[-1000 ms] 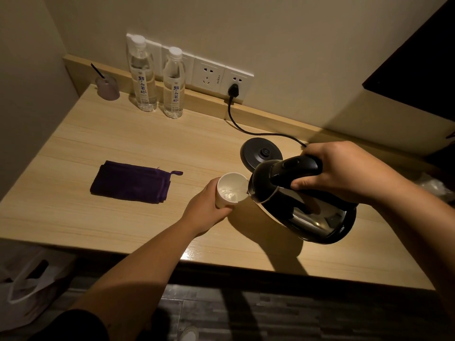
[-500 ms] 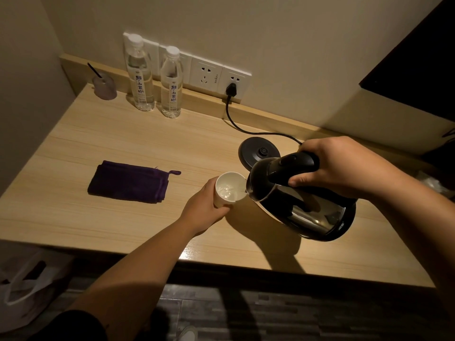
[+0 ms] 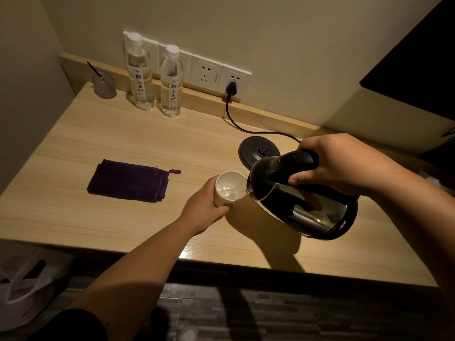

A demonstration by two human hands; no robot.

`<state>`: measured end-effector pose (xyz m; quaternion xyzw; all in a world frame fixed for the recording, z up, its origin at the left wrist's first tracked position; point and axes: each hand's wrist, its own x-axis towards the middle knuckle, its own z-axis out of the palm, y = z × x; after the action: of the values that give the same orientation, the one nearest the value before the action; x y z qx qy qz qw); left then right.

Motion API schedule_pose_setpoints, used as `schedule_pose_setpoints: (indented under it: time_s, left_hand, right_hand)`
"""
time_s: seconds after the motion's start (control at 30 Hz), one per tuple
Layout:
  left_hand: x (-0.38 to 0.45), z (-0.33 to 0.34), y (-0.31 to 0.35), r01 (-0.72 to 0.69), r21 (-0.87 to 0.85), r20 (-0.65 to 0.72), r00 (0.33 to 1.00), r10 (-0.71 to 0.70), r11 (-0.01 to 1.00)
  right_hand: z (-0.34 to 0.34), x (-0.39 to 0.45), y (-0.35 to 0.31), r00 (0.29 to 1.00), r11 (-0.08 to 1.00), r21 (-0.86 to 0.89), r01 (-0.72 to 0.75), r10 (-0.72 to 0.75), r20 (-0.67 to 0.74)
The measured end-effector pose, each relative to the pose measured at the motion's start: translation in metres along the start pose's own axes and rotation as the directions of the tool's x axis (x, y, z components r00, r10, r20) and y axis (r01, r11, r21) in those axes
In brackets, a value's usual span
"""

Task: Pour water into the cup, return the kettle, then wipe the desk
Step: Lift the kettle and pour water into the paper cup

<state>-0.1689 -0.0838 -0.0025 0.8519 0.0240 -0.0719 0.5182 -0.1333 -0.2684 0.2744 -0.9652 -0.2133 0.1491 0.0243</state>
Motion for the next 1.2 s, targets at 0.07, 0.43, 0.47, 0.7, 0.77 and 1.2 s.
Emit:
schedule_pose_setpoints:
  time_s: [0.07,0.43,0.47,0.7,0.77,1.2]
  left_hand:
    - [0.0,0.0,0.0,-0.002,-0.003,0.002,1.0,0.002,1.0]
    - [0.0,0.0,0.0,-0.013,-0.016,-0.008,1.0,0.013,1.0]
    - [-0.001,0.0,0.0,-0.01,-0.016,-0.009,1.0,0.01,1.0]
    - [0.0,0.0,0.001,-0.002,0.001,-0.003,1.0,0.002,1.0]
    - [0.0,-0.001,0.001,-0.003,0.01,0.001,1.0,0.003,1.0]
    - [-0.003,-0.003,0.006,0.016,-0.075,-0.008,1.0,-0.017,0.997]
  right_hand:
    - [-0.001,0.0,0.0,1.0,1.0,-0.007,-0.006,0.006,-0.001]
    - [-0.002,0.001,0.001,1.0,0.999,-0.042,-0.003,0.003,-0.015]
    - [-0.002,0.001,0.0,1.0,0.999,-0.044,-0.003,0.002,-0.013]
    - [-0.001,0.0,0.006,0.998,0.997,0.061,-0.055,0.055,0.003]
    - [0.004,-0.002,0.013,0.995,0.984,0.151,-0.095,0.095,0.009]
    - [0.121,-0.07,0.076,0.784,0.488,0.847,-0.212,0.602,-0.151]
